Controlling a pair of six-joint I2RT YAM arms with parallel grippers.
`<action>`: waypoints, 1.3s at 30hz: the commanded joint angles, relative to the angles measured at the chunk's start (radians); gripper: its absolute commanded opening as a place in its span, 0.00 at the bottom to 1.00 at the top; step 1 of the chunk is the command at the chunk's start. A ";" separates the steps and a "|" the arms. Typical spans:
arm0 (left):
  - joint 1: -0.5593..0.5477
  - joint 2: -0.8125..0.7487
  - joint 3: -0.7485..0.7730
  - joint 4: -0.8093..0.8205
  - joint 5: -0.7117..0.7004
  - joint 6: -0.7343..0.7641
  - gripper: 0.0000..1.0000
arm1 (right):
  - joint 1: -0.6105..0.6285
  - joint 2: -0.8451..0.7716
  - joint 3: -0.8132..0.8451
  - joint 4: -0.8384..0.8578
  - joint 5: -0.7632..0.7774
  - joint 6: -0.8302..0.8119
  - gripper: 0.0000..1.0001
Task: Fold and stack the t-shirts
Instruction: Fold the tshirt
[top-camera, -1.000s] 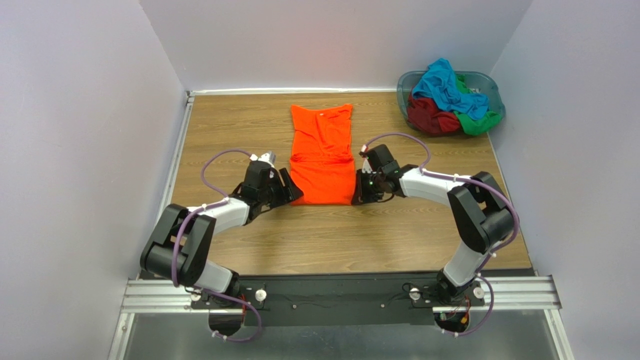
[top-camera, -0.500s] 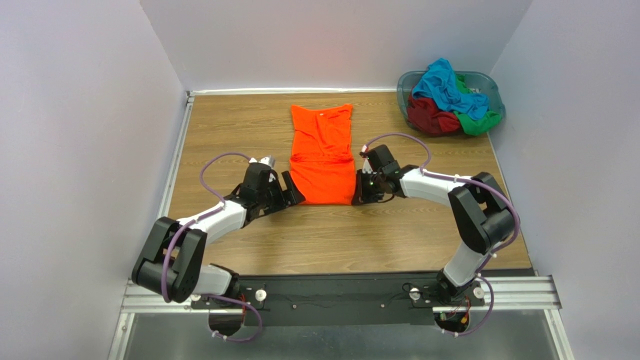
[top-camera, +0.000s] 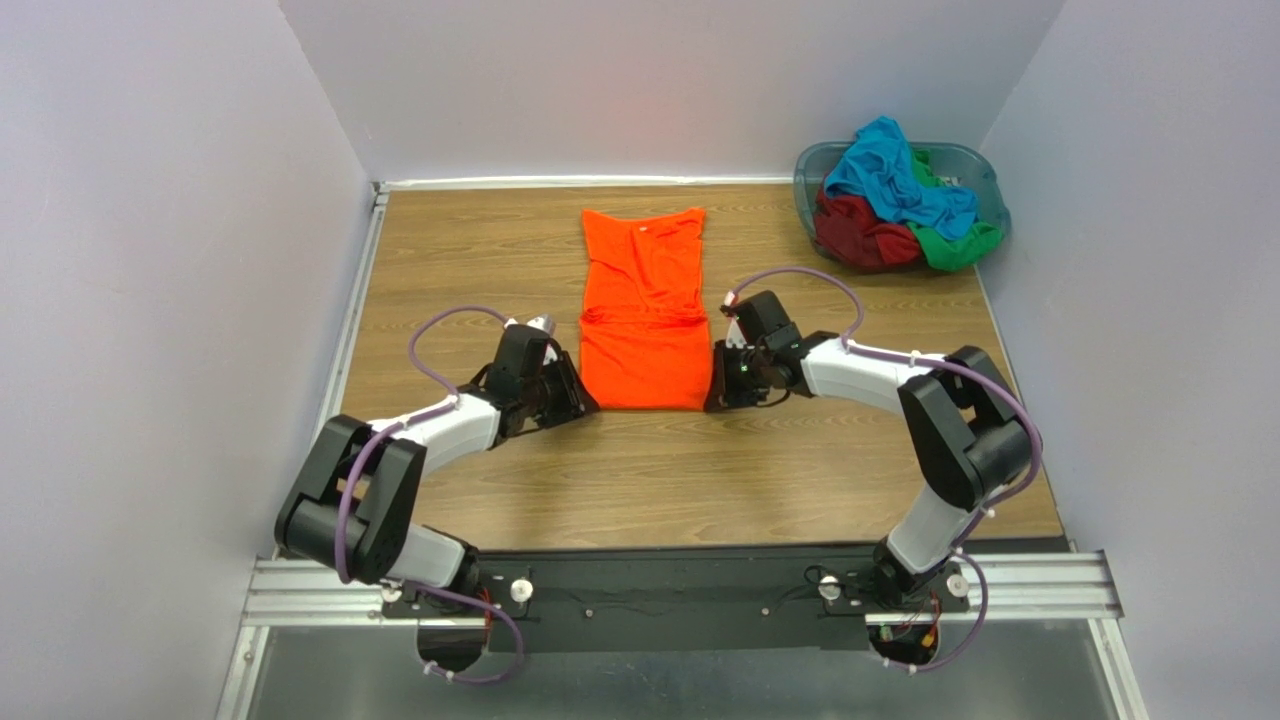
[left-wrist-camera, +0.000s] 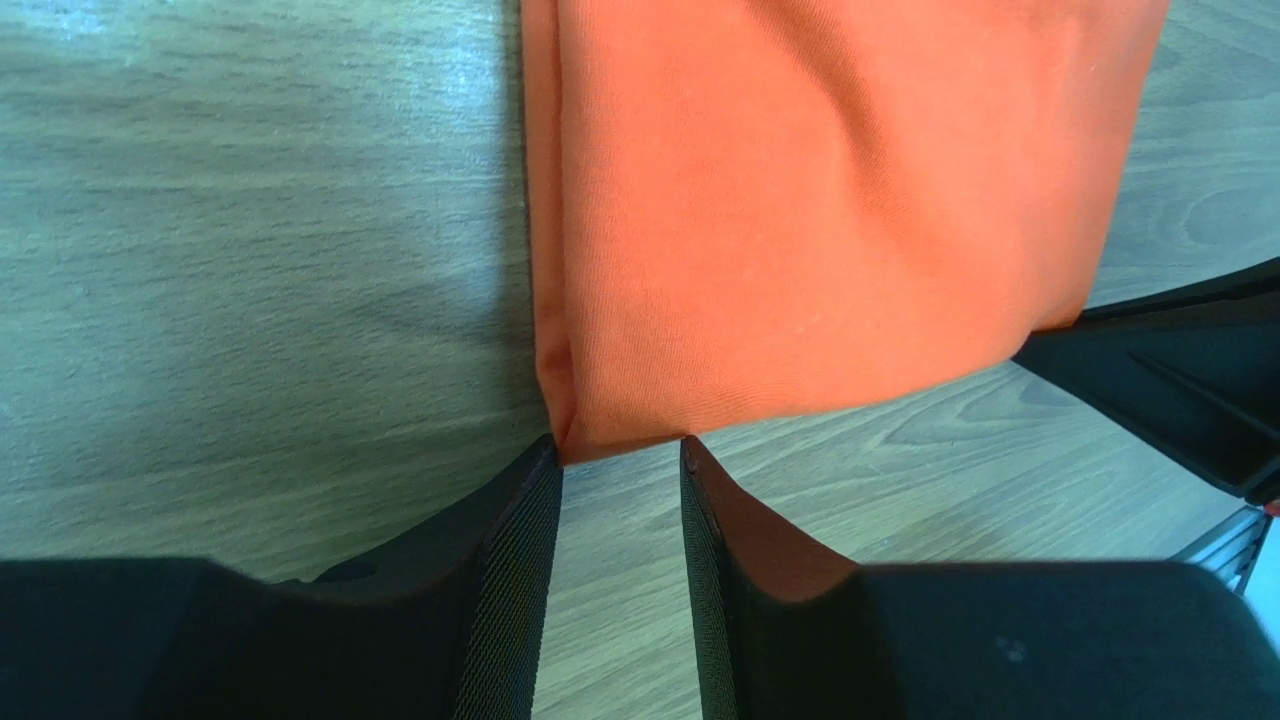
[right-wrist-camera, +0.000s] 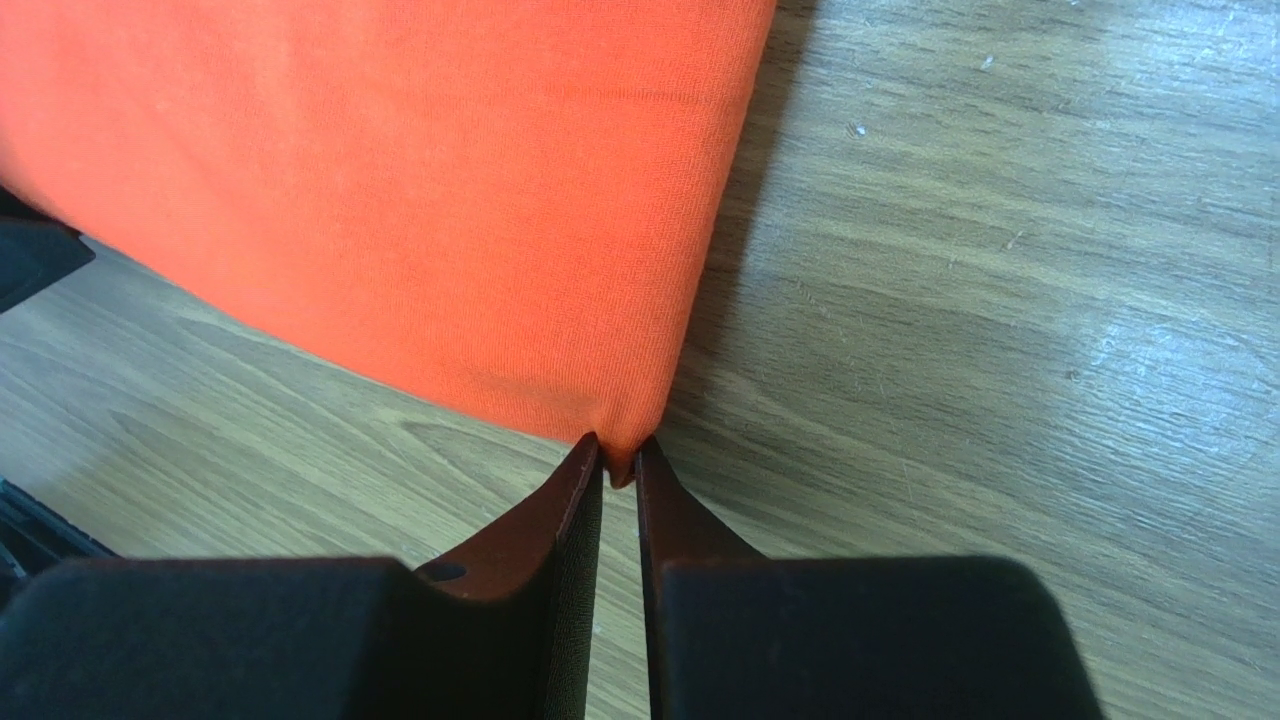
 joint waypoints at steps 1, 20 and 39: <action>-0.006 0.036 0.005 0.003 -0.019 0.007 0.43 | -0.003 -0.018 -0.026 -0.021 -0.002 -0.008 0.20; -0.049 -0.216 -0.075 -0.098 -0.027 -0.042 0.00 | 0.004 -0.189 -0.109 -0.040 -0.163 -0.009 0.20; -0.103 -0.604 -0.121 -0.370 -0.125 -0.151 0.00 | 0.219 -0.277 -0.131 -0.135 -0.095 0.026 0.36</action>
